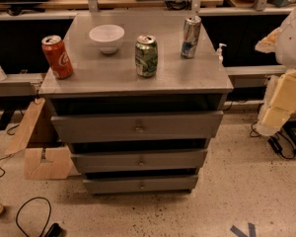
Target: Open middle drawer
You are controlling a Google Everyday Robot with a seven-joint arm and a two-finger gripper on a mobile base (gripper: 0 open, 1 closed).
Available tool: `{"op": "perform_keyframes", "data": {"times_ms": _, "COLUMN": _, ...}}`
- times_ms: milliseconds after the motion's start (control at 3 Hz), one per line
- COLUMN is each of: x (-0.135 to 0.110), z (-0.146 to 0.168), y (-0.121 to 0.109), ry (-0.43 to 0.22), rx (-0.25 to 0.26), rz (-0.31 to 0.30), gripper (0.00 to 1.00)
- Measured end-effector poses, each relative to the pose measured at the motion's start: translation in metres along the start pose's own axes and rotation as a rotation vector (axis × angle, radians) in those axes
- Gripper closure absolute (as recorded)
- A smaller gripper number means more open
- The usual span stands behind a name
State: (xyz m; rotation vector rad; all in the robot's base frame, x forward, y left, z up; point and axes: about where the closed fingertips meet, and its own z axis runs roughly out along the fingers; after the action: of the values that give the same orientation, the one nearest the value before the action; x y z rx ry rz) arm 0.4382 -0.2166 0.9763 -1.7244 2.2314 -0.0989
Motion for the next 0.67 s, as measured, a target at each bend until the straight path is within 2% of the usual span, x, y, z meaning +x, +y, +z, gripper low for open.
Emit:
{"op": "perform_keyframes", "data": {"times_ms": 333, "x": -0.001, "z": 0.000, "y": 0.000, "ry": -0.002, "rx": 0.005, "rz": -0.001, "gripper": 0.00}}
{"op": "perform_keyframes", "data": {"times_ms": 667, "x": -0.005, "z": 0.019, "y": 0.001, "ry": -0.023, "rx": 0.015, "rz": -0.024, "gripper": 0.00}}
